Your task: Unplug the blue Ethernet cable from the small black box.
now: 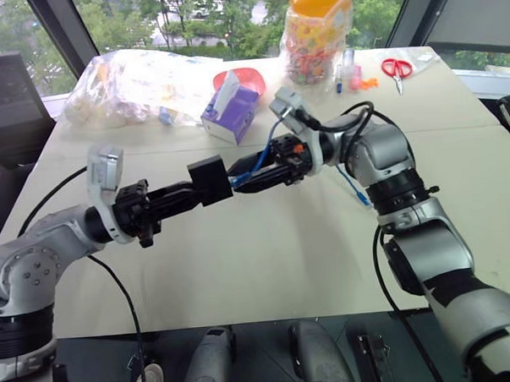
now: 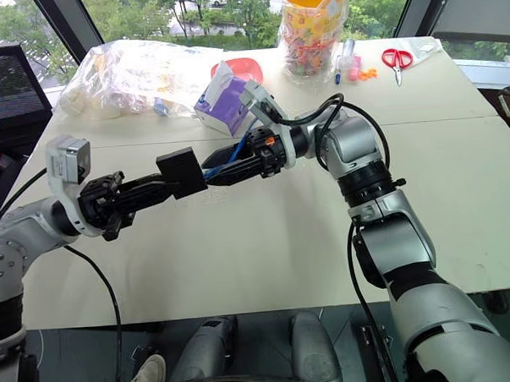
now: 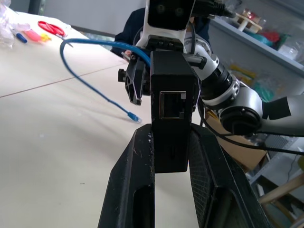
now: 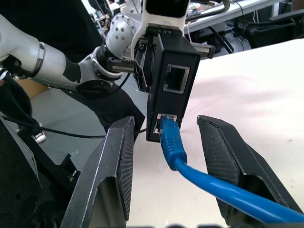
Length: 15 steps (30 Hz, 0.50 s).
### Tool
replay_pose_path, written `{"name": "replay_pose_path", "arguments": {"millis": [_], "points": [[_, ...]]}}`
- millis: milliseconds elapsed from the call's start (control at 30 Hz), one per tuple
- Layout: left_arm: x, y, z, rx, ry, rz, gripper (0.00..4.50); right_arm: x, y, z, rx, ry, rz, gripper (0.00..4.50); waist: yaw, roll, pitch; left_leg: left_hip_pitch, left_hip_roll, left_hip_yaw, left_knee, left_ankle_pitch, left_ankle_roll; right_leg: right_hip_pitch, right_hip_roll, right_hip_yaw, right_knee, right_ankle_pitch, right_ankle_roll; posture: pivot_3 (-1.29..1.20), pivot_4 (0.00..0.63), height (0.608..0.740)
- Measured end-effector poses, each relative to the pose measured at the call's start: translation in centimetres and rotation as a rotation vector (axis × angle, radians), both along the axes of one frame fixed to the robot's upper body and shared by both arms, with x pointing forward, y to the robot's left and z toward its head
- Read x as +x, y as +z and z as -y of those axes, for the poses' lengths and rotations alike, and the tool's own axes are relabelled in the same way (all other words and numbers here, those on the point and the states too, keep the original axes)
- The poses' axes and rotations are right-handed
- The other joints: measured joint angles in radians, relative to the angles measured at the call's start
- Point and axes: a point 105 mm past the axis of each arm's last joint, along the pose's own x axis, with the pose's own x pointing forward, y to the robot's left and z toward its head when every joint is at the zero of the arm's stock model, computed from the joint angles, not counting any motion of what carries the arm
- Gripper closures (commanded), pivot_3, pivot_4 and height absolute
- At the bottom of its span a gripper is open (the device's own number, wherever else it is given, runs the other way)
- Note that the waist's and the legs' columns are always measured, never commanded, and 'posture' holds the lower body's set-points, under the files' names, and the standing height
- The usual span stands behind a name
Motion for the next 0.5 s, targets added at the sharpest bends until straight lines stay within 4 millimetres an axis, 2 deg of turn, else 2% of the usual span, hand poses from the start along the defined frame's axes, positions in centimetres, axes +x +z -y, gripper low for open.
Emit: {"name": "replay_pose_path", "arguments": {"millis": [200, 300, 367, 400, 500], "points": [[0.00, 0.00, 0.01, 0.000, 0.001, 0.000, 4.10, 0.02, -0.05, 0.01, -0.005, -0.001, 0.002, 2.36, 0.000, 0.000, 0.000, 0.000, 0.000, 0.000, 0.000, 0.000, 0.000, 0.000, 0.000, 0.000, 0.000, 0.000, 0.000, 0.00, 0.150, 0.740], [-0.01, 0.00, 0.04, -0.001, 0.000, 0.001, 4.10, 0.03, -0.07, 0.01, -0.006, -0.002, 0.003, 3.15, 0.000, 0.000, 0.000, 0.000, 0.000, 0.000, 0.000, 0.000, 0.000, 0.000, 0.000, 0.000, 0.000, 0.000, 0.000, 0.00, 0.150, 0.740], [0.03, -0.05, -0.04, -0.003, 0.005, -0.001, 4.10, 0.11, -0.06, 0.22, -0.009, -0.008, 0.004, 4.15, 0.000, 0.000, 0.000, 0.000, 0.000, 0.000, 0.000, 0.000, 0.000, 0.000, 0.000, 0.000, 0.000, 0.000, 0.000, 0.00, 0.150, 0.740], [0.02, -0.03, 0.00, -0.005, 0.004, 0.000, 4.10, 0.12, -0.07, 0.27, -0.011, -0.009, 0.004, 4.44, 0.000, 0.000, 0.000, 0.000, 0.000, 0.000, 0.000, 0.000, 0.000, 0.000, 0.000, 0.000, 0.000, 0.000, 0.000, 0.00, 0.150, 0.740], [0.01, -0.02, 0.00, -0.005, 0.003, 0.001, 4.10, 0.10, -0.07, 0.27, -0.010, -0.007, 0.003, 4.44, 0.000, 0.000, 0.000, 0.000, 0.000, 0.000, 0.000, 0.000, 0.000, 0.000, 0.000, 0.000, 0.000, 0.000, 0.000, 0.00, 0.150, 0.740]]}}
